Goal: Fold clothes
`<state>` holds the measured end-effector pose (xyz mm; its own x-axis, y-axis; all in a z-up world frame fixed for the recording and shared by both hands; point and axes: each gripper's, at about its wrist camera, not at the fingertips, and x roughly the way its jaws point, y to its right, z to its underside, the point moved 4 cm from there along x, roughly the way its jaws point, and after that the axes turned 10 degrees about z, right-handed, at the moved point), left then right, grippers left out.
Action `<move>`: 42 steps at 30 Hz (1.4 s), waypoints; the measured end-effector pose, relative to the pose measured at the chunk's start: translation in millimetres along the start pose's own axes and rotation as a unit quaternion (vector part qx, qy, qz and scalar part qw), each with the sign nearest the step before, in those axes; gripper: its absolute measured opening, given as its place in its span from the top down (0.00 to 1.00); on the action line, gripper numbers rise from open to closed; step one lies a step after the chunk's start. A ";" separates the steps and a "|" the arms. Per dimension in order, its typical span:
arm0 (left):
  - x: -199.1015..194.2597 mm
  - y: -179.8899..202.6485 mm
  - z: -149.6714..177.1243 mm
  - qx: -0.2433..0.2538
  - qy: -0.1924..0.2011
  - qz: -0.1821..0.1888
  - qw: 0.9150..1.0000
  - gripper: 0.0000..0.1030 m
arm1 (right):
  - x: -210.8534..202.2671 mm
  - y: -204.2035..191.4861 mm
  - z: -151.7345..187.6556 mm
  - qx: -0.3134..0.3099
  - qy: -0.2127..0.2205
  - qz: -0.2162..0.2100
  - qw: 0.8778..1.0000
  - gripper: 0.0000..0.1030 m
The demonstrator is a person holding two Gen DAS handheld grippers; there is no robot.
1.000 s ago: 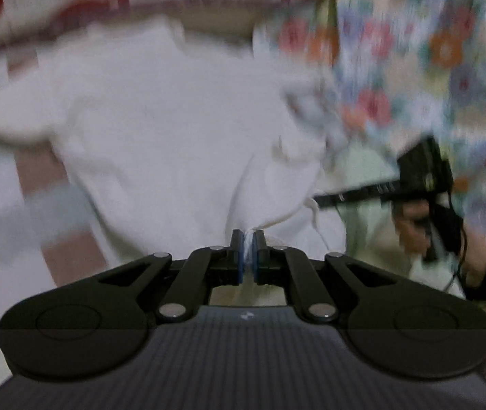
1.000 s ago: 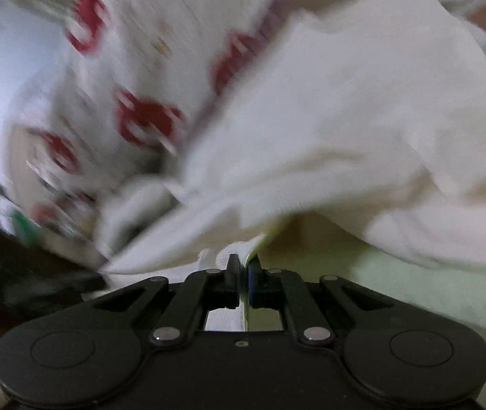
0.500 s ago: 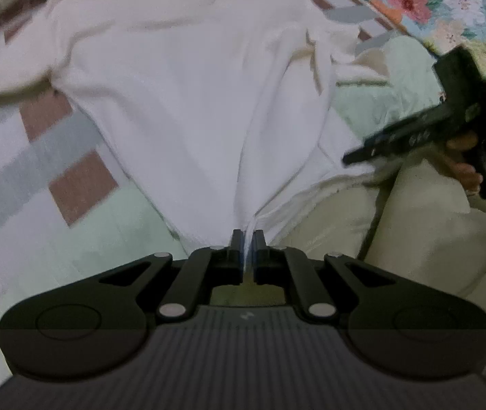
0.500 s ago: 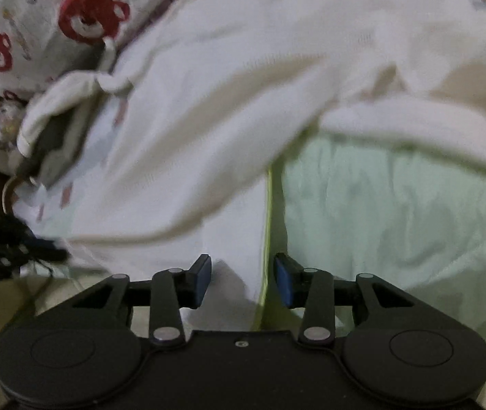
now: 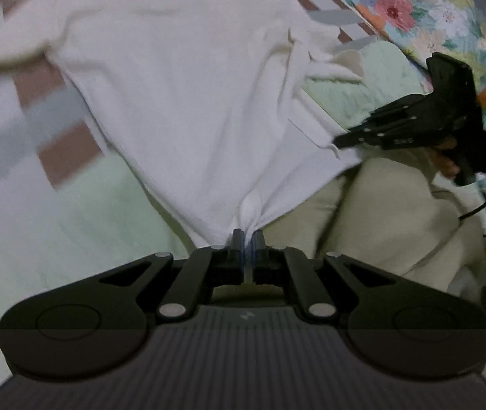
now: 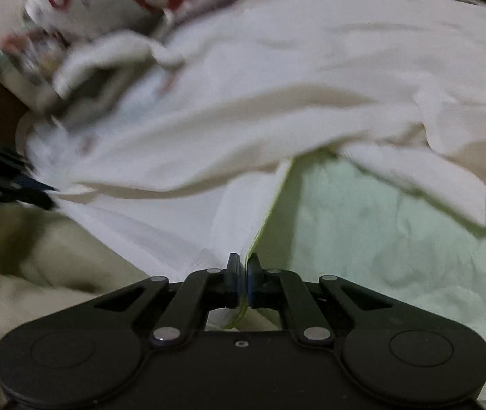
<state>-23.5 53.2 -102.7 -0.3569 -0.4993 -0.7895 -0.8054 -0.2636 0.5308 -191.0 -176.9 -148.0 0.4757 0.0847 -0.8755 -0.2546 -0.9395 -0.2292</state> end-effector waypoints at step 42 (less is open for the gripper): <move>48.6 23.4 -164.2 0.066 -0.049 -0.122 0.989 0.52 | -55.4 128.1 -16.7 0.158 0.158 0.167 0.960 0.56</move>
<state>18.0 -112.8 -78.0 -0.1832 -0.3497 -0.9188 -0.9256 -0.2535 0.2810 -236.0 -307.5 -121.8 0.5425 -0.3561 -0.7609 -0.6565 -0.7448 -0.1195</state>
